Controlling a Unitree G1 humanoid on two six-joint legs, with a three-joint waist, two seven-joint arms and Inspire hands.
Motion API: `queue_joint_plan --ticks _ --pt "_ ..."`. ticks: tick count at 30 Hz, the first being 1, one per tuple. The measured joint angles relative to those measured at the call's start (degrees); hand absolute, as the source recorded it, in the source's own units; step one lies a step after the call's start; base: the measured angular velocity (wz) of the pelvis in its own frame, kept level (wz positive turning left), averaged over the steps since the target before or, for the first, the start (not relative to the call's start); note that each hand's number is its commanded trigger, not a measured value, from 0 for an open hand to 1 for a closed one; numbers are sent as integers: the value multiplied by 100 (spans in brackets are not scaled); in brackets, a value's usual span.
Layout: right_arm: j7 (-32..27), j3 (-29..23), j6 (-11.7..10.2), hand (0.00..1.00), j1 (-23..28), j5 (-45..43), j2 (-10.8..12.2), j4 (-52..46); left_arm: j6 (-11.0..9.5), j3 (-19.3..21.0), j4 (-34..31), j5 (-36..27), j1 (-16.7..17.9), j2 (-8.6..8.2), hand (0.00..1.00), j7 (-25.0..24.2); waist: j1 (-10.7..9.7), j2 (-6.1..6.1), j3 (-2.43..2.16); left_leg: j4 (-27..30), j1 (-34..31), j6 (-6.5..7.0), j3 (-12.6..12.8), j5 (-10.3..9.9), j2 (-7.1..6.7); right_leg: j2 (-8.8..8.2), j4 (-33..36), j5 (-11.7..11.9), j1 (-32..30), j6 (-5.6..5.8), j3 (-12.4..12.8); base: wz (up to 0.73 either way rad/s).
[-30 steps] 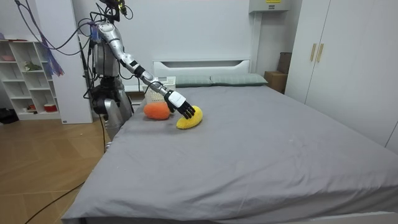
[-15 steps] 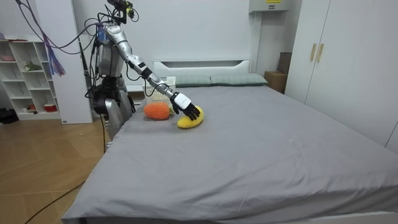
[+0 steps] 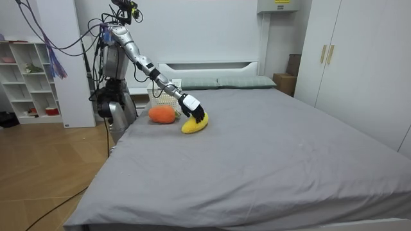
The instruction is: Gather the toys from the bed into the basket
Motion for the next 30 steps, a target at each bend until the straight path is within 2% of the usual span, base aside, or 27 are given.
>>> queue_joint_plan --ticks 7,13,15,21,25,29,30 --pt "163 71 16 100 145 -258 2 28 -2 17 0 9 6 21 0 -19 -3 5 -3 13 3 -16 -3 10 -2 -8 -4 0 22 0 -27 1" --pt "168 207 -5 100 242 -461 -7 23 -4 2 4 -1 9 135 0 -81 -13 74 -19 108 2 -16 -43 10 -8 -20 1 0 88 0 -95 4" --pt "148 259 -30 100 304 -450 -21 24 -5 -21 12 -5 29 136 0 -90 -10 125 -47 116 22 -16 -70 11 -18 -33 5 0 119 0 -127 5" --pt "88 404 -75 100 578 -368 -34 65 -4 -110 4 6 117 155 0 -93 -30 209 -75 162 113 -16 -147 10 -29 -36 3 0 280 0 -215 8" --pt "87 358 -78 100 577 -387 -47 68 -6 -86 -6 21 224 176 0 -92 -62 259 -98 173 148 -16 -138 10 -30 -40 4 0 332 0 -240 2" --pt "92 230 -70 100 578 -424 -51 -453 -4 74 -27 247 375 189 0 -92 -173 267 -119 143 250 -16 -28 10 -11 -32 8 9 386 -15 -169 -8" --pt "94 176 -55 100 582 -390 -64 -686 -7 146 -54 248 445 189 0 -92 -213 268 -142 131 316 -16 -10 10 -10 -34 8 9 445 -15 -161 -12"
